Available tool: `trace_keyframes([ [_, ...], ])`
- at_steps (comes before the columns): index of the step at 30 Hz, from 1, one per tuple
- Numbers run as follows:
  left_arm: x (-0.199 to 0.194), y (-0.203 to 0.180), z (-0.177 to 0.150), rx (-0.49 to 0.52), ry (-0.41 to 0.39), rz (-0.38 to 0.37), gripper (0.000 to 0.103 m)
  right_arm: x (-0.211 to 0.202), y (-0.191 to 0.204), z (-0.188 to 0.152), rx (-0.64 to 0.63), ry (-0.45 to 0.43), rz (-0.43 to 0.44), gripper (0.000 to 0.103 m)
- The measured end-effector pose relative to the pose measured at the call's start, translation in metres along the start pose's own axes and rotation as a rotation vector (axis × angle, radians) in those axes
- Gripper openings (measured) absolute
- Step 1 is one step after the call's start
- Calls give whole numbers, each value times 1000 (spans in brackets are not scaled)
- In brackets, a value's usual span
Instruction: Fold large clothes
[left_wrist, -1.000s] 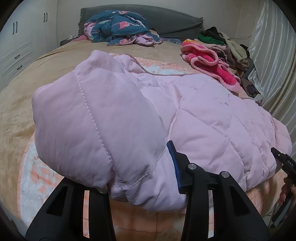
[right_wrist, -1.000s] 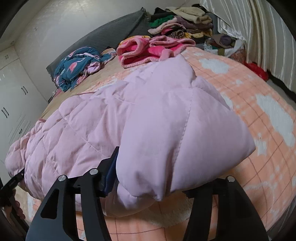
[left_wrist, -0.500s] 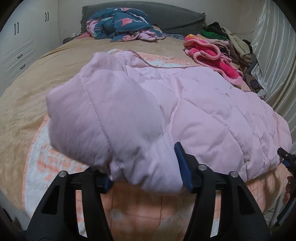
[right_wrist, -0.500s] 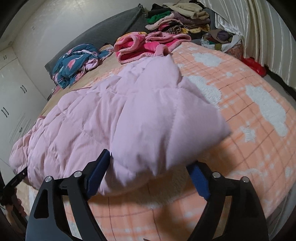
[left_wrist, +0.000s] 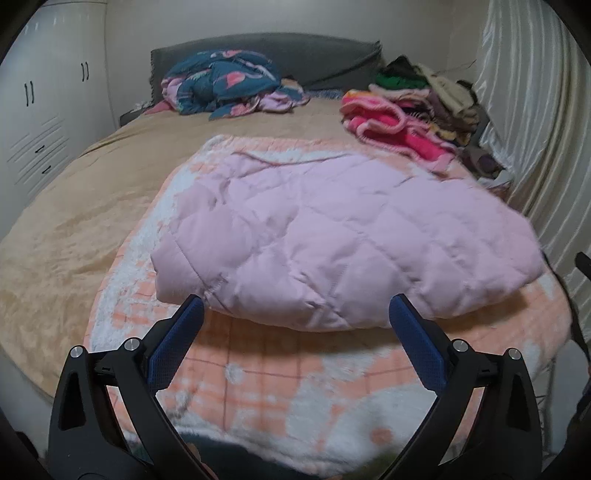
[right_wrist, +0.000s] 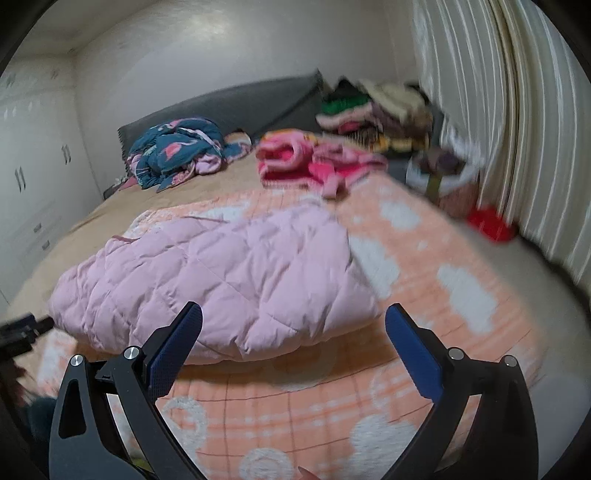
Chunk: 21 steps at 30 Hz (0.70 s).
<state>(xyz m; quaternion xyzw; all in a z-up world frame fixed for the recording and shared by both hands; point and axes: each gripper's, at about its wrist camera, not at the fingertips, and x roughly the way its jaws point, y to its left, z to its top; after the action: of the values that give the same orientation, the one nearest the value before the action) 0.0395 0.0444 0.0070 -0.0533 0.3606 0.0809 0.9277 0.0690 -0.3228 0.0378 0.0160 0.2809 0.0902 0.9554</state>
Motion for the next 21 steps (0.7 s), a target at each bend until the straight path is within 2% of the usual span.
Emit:
trace_keyframes([
  [12,-64,-22,-10,21,-96,-34,94,-81,37,5,-106,-107,50,99],
  [17,-74,-26,-19,15,-94,-52,94,-100,53,-6,-120,-112,64,99],
  [21,-78,-29,-27,22,-92,-58,94,-101,63,-27,-75,-63,109,99],
])
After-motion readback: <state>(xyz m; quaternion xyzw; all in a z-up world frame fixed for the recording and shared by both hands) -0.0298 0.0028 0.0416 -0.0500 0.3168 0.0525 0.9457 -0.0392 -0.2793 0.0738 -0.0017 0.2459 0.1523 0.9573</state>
